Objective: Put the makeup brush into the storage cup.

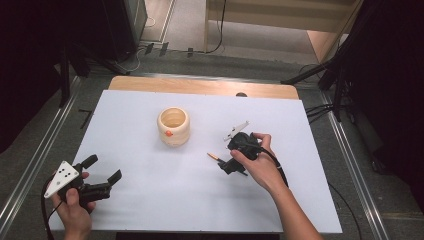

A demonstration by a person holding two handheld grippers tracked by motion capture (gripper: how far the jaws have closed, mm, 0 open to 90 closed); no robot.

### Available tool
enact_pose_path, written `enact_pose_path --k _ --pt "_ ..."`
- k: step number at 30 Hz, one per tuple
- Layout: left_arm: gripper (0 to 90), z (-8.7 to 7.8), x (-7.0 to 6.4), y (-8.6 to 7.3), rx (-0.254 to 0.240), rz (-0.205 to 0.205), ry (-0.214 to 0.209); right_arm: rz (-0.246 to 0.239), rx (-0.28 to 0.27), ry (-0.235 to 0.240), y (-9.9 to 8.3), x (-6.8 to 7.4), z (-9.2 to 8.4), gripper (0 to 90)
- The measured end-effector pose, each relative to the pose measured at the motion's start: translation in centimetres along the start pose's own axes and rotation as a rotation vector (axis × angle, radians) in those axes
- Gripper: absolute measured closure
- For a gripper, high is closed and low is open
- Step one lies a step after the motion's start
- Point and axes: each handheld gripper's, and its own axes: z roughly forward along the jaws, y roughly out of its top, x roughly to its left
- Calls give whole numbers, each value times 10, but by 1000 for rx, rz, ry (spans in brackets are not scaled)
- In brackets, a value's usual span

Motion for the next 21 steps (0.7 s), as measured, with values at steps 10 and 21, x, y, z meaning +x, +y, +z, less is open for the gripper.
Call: enact_pose_path --k 10,21 --pt "0 0 1 0 2 0 0 -8 88 -9 11 -1 6 89" --pt "0 0 1 0 2 -1 -1 -46 157 -30 17 2 11 160"
